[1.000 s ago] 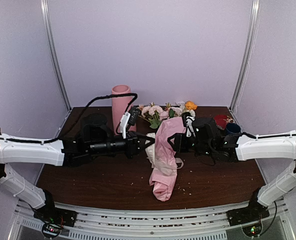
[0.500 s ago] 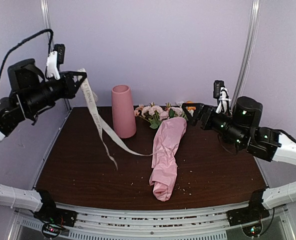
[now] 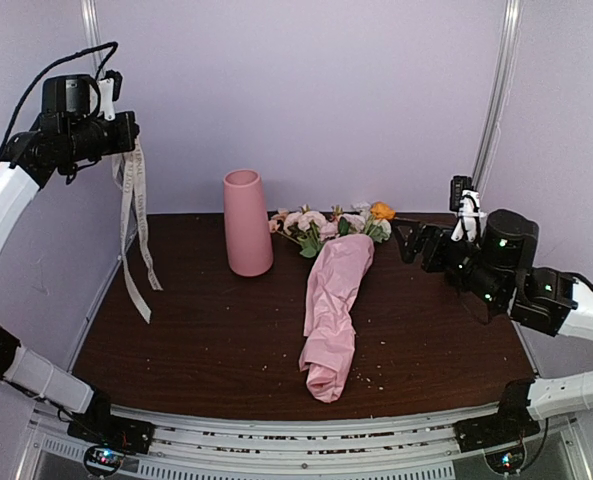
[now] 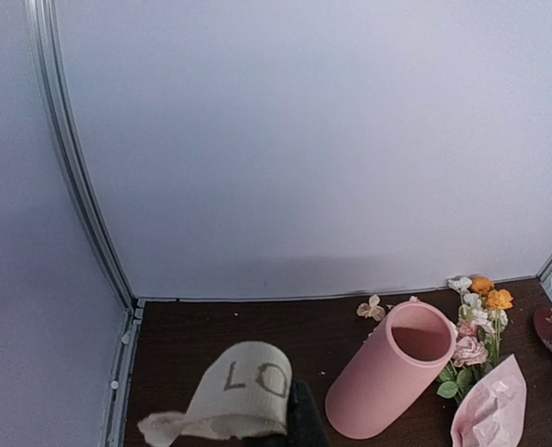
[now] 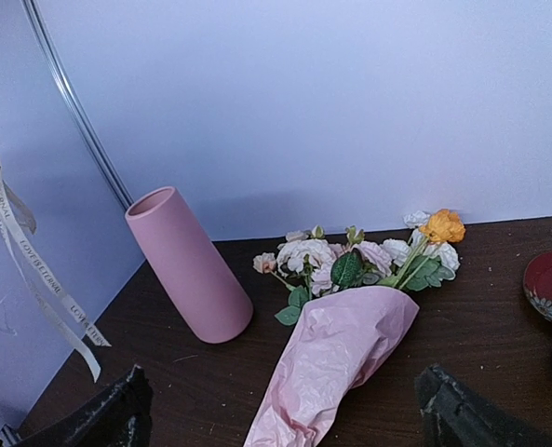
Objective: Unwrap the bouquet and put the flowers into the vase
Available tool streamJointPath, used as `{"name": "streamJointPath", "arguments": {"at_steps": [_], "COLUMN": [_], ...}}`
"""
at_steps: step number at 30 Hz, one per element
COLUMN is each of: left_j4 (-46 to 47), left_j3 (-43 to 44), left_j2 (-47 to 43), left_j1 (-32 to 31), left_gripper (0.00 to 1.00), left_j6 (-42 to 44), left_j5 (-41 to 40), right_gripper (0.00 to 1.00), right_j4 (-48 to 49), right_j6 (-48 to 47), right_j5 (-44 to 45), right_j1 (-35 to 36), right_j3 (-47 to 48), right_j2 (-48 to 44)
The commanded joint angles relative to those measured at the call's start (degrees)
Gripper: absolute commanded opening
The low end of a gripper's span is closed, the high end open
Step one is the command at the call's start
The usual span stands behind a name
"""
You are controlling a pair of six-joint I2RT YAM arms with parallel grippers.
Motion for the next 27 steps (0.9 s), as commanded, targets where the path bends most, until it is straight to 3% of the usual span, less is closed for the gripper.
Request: {"name": "streamJointPath", "arguments": {"at_steps": [1,6,11,15,20,22,25,26,27], "left_j4": [1.1,5.1,10.6,18.7,26.4,26.9,21.4,19.6,18.2], "left_j3": [1.8,-6.4,-20.7,-34.3,-43.8,-44.4,-41.5,-40.6,-40.1], "left_j2": [0.2,-1.1,-3.6,-3.2,1.5,3.8,5.9,5.5,4.3], "left_j1": [2.2,4.8,5.6,7.0,7.1,7.0,7.0,7.0,6.9], "left_gripper": [0.0,0.0,0.0,0.0,0.0,0.23,0.83,0.95,0.98], "left_j6": [0.4,-1.0,-1.8,-4.9,-6.1,-5.8,-6.8,-7.0,-7.0], "left_j5": [3.7,4.4,0.0,4.7,5.8,5.1,1.1,-0.3,-1.1], "right_gripper": [1.0,1.0,1.0,1.0,0.99,0.98,0.95,0.96,0.95], "right_j4": [-1.4,-1.8,-0.5,0.9,1.4,1.4,-2.0,-3.5,-4.4], "right_j6": [-1.0,-1.0,0.9,4.3,9.2,10.6,12.0,12.2,12.2], "right_j5": [2.3,2.6,1.2,-1.6,-6.9,-8.3,-7.3,-6.3,-5.9], "right_j1": [-0.2,-0.2,-0.3,-0.2,-0.3,-0.1,0.2,0.3,0.5], "right_j3": [-1.4,-2.2,-4.6,-7.1,-8.4,-8.1,-5.1,-3.9,-2.9], "right_j2": [-1.1,-1.5,-1.2,1.5,8.4,12.1,17.9,19.4,20.4]}}
